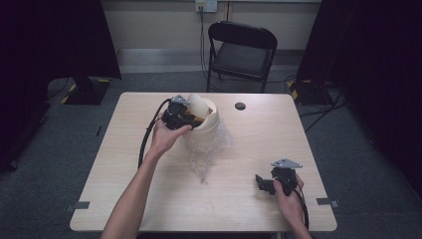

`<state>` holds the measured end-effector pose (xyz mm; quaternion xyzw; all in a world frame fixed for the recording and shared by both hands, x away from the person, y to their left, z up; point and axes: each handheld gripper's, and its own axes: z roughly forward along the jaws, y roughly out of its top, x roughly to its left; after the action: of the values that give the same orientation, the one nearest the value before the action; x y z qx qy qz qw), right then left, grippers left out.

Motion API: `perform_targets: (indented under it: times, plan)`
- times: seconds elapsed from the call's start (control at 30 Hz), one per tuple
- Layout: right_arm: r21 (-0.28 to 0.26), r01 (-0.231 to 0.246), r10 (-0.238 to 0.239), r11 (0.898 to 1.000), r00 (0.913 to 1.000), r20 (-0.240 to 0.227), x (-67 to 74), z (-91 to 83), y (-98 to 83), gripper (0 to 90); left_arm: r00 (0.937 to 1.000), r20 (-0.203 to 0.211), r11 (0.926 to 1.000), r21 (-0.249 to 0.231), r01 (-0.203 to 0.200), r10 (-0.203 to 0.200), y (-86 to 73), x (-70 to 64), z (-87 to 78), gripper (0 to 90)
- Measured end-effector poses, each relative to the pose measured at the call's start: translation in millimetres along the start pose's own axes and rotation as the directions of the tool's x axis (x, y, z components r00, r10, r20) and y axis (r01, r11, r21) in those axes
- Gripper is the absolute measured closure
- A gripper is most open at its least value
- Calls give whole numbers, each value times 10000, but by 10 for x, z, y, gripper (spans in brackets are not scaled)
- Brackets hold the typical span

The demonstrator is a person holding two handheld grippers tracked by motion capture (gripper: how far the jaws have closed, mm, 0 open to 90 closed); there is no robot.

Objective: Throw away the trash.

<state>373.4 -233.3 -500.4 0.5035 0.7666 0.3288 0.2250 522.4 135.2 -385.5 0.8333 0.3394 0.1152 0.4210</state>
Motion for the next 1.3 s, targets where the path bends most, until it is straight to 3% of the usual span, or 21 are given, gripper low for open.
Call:
perform_targets:
  times: [0.23, 0.37, 0.43, 0.63, 0.83, 1.3]
  plan:
    - [2, -4, 4, 10000, 10000, 5, 0, 0, 0, 103, 9998, -180, 10000, 15, -76, 77, 9, -16, 4, 507]
    - [-2, -6, 6, 10000, 10000, -5, 0, 1, 0, 103, 9997, -189, 9998, -137, 155, -158, 0, -1, -19, 455]
    - [-5, -4, 4, 10000, 10000, -9, 0, 1, 0, 103, 9997, -8, 9995, -205, 256, -257, -6, 13, -37, 455]
    - [-4, -3, 3, 10000, 10000, -10, 0, 1, 0, 103, 9998, -117, 9993, -337, 180, -184, -5, -11, -87, 454]
    - [-8, 8, -8, 10000, 10000, -5, -1, 1, 0, 103, 9997, -113, 9988, -450, 212, -217, -14, -5, -193, 496]
    - [-1, -9, 9, 10000, 10000, -5, 0, 1, 0, 103, 9992, -152, 9930, -1124, 356, -375, -122, 24, -457, 416]
